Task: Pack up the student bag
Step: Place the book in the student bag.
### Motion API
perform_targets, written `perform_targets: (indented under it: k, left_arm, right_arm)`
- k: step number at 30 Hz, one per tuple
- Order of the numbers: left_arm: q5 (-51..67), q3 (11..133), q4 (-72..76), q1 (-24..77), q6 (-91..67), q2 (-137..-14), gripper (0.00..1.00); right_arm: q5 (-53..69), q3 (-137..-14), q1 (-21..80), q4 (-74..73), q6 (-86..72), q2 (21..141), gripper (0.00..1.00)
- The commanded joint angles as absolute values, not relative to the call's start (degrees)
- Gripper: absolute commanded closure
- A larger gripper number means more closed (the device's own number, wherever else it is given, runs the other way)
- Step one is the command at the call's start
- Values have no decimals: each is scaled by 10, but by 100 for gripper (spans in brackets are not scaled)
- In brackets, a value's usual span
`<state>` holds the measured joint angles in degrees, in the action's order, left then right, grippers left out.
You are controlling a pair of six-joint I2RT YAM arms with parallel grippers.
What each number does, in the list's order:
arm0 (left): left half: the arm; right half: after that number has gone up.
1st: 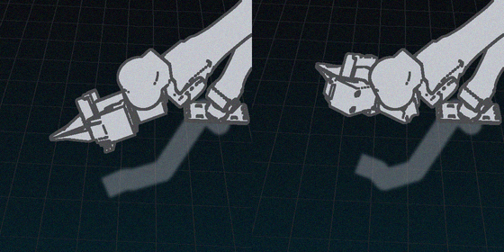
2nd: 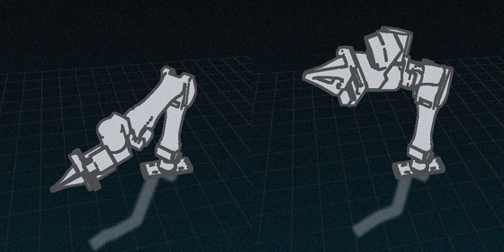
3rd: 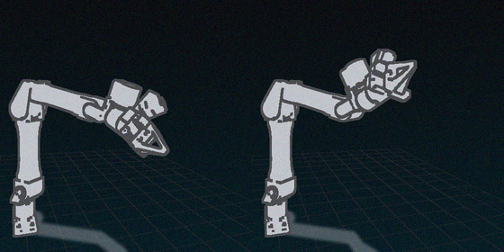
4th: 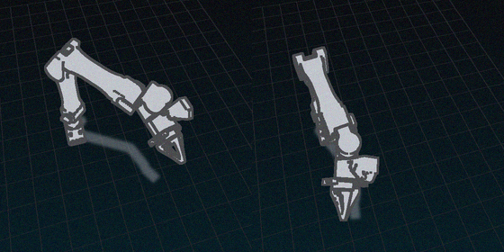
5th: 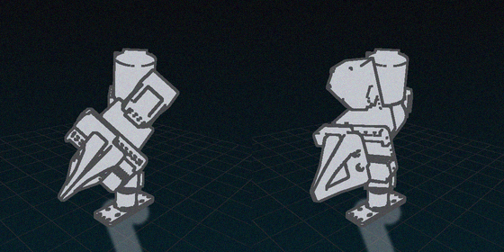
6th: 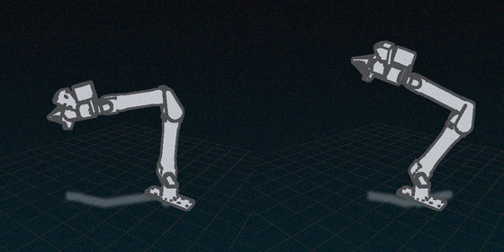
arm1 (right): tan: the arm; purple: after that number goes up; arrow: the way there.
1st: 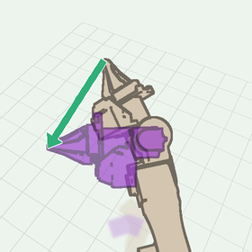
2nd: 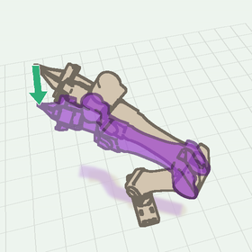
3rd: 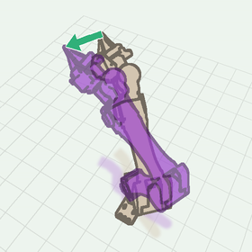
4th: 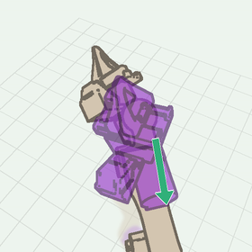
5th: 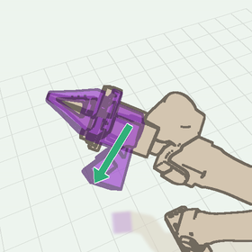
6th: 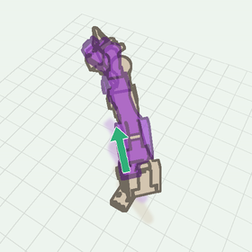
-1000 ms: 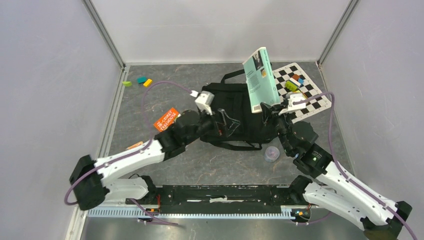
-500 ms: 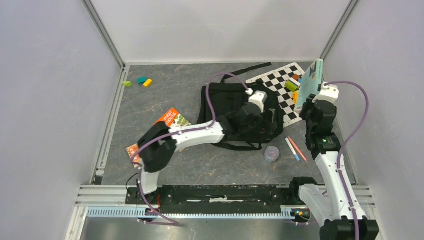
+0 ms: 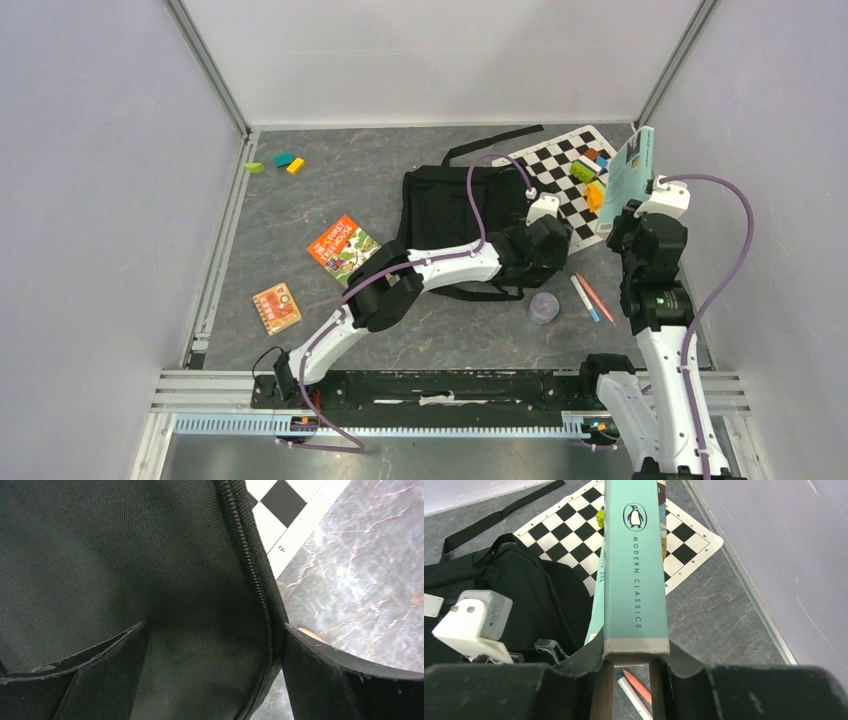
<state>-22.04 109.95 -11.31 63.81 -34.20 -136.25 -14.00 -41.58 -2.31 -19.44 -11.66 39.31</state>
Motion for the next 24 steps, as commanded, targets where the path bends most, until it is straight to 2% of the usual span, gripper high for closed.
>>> perform_targets:
  k: [1, 9, 15, 20, 24]
  left_arm:
    - [-280, 1120, -118, 636, -324, -1356, 2]
    - [-314, 1046, -68, 636, -312, -1295, 15]
    - [-317, 1032, -71, 633, -312, -1276, 31]
    - [-309, 994, -32, 634, -319, -1243, 31]
    - [-287, 982, -9, 628, -325, -1235, 22]
  right_arm:
    - [-133, -472, -24, -133, -92, 370, 100]
    - [-100, -464, -23, -129, -88, 374, 100]
    - [-77, -462, -24, -128, -89, 376, 100]
    - [-57, -460, -24, -129, -86, 380, 100]
    - [-41, -460, -24, -129, -87, 384, 100]
